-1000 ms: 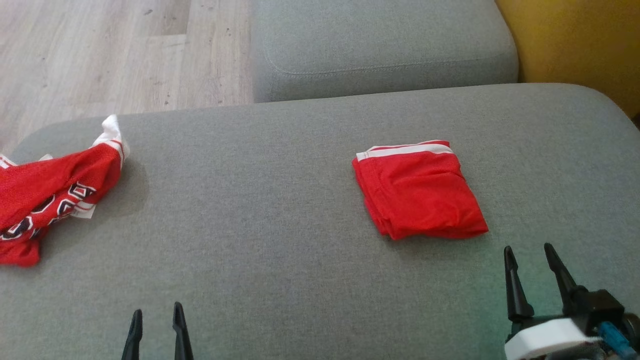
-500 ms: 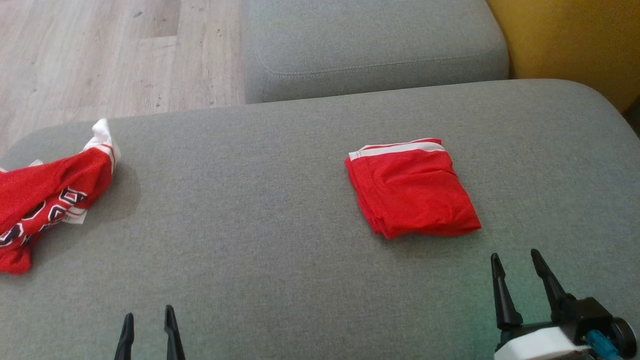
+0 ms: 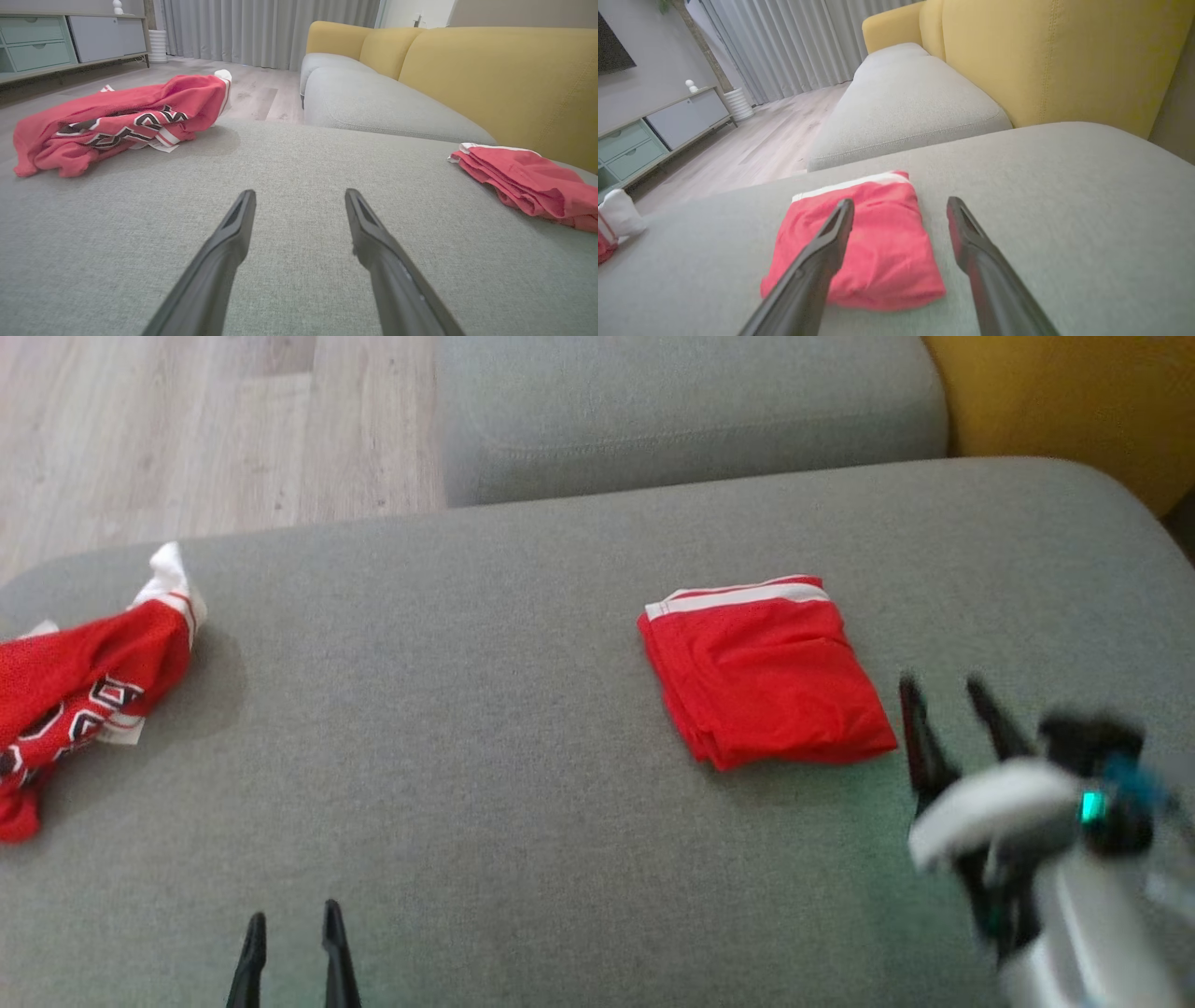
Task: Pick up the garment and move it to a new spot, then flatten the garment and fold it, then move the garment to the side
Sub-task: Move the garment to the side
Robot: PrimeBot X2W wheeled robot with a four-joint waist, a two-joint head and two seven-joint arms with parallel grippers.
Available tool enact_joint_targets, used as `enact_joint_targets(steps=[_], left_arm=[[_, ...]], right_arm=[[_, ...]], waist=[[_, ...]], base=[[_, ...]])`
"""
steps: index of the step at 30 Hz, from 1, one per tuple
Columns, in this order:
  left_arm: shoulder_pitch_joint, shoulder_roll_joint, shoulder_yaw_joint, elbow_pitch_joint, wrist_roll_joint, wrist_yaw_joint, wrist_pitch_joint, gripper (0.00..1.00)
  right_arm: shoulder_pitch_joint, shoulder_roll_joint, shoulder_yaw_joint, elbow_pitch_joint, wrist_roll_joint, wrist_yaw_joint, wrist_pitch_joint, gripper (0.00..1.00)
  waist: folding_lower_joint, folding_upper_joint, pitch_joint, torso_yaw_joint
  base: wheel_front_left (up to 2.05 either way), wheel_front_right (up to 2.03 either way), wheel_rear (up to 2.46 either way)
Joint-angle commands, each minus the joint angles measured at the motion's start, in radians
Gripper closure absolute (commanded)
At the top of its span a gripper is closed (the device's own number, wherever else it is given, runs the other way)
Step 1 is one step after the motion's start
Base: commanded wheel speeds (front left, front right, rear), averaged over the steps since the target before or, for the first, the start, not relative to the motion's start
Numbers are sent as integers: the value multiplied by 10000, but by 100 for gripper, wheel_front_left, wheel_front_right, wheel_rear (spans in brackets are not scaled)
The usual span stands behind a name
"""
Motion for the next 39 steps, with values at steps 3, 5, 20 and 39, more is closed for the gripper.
enact_joint_targets(steps=[3, 5, 20, 39], left_arm=[[-885, -49, 19, -256, 234, -94, -95, 0], [-1109, -49, -115, -202, 298, -164, -95, 0], [-2188, -49, -1260, 197, 164, -92, -95, 0], [-3033, -46, -1188, -128, 1081, -437, -95, 0]], right_arm=[[-2182, -342, -184, 660, 385, 67, 1776, 0], [-2901, -540, -398, 1428, 209, 67, 2458, 0], [-5447, -555, -1792, 6316, 366, 67, 3358, 100], [-8219, -4091, -3247, 6696, -4116, 67, 2266, 100]], waist=[[0, -1, 629, 289], [0, -1, 865, 486], [0, -1, 1895, 1626], [0, -1, 4146, 186]], base=[[0, 0, 0], [0, 0, 0], [0, 0, 0], [0, 0, 0]])
